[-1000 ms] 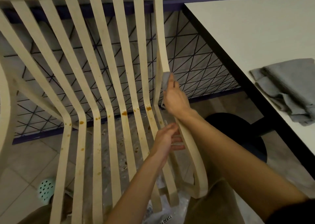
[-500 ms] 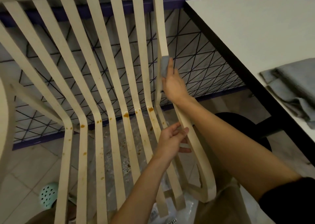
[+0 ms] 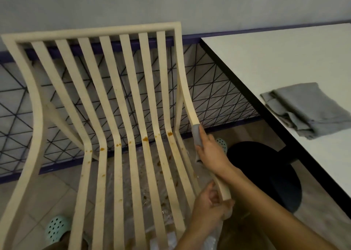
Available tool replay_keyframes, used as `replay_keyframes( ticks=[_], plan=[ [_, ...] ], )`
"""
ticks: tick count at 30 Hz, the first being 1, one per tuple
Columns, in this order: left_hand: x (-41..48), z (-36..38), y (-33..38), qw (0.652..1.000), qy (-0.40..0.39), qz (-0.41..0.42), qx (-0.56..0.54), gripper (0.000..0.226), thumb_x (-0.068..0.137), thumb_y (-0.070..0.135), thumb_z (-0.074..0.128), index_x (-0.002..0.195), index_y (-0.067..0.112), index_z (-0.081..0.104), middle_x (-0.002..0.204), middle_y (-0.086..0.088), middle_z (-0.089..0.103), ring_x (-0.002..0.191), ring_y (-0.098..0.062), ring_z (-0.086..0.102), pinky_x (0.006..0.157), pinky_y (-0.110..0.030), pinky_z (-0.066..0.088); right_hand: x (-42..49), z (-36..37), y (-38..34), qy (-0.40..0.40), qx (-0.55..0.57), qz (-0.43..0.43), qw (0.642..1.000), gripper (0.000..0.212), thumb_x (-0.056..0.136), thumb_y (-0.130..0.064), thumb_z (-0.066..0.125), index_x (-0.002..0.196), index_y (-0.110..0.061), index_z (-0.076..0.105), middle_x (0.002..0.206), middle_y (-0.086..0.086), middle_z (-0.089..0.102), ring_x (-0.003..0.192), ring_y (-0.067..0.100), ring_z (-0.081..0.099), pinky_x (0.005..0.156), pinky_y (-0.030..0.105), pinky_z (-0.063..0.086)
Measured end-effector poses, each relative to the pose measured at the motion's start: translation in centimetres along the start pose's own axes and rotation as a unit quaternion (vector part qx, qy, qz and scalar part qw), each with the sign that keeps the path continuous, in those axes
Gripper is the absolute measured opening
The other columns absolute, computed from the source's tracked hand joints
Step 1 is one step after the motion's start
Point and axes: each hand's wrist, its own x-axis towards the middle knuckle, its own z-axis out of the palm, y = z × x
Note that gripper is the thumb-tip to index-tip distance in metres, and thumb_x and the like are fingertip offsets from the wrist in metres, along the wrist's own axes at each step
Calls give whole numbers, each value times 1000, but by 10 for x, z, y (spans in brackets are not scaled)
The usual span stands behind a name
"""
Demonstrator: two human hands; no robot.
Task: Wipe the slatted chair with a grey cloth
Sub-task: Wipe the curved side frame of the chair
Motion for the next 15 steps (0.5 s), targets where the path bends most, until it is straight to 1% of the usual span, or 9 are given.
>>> replay_keyframes(
  ticks=[2,4,5,8,10,11,13,14,15],
  plan=[
    [-4,6,-8,999,2,32,20,59,87,15,71,123,50,40,111,19,68,105,1,63,93,-23,51,-12,1,5,-5,3,2,1000,72,102,-28,44,157,-26,-3,132,13,42,108,29,55,92,43,48],
    [-6,9,-4,994,41,78,66,50,93,19,64,121,52,39,104,27,65,94,14,60,85,-11,48,-17,0,6,-8,-7,-7,1000,74,101,-28,46,156,-26,-3,129,13,45,105,28,55,89,41,48],
    [-5,11,0,989,56,100,95,46,95,22,62,123,51,40,104,27,65,92,16,59,83,-10,48,-16,-2,7,-8,-9,-8,1000,75,101,-28,46,156,-26,-3,128,14,45,105,29,55,88,41,48],
    [-2,21,-1,976,64,150,145,42,97,24,58,134,39,46,111,21,67,101,7,61,88,-15,48,-12,-7,14,-16,-12,-6,1000,76,99,-28,47,156,-26,-3,128,17,45,105,33,56,88,44,49],
    [-5,25,3,972,67,153,167,39,97,25,57,133,33,49,102,21,66,96,3,61,83,-12,47,-14,-8,17,-16,-15,-3,1000,75,100,-29,45,156,-27,-4,127,18,46,103,33,56,88,46,49],
    [-5,26,3,970,70,153,176,35,97,26,57,130,35,50,98,20,65,93,1,61,82,-14,48,-16,-8,17,-12,-19,-4,1000,74,100,-29,44,155,-28,-5,127,18,46,103,33,57,88,46,49],
    [-2,26,2,968,74,154,186,21,95,28,59,112,40,54,99,11,69,93,-3,64,85,-25,51,-21,-7,17,-2,-30,2,1000,72,101,-29,42,155,-30,-6,126,17,46,101,33,58,86,47,50],
    [-3,26,3,967,74,155,188,17,95,27,59,104,41,55,100,8,70,92,-3,64,85,-26,51,-26,-7,18,4,-33,5,999,71,101,-29,41,155,-30,-6,125,16,46,100,33,58,85,48,51],
    [-3,24,3,965,77,158,193,17,95,24,60,99,40,55,98,7,70,89,0,64,81,-22,51,-33,-6,20,8,-34,4,999,70,102,-29,40,155,-30,-5,125,14,45,98,32,59,84,49,52]
  ],
)
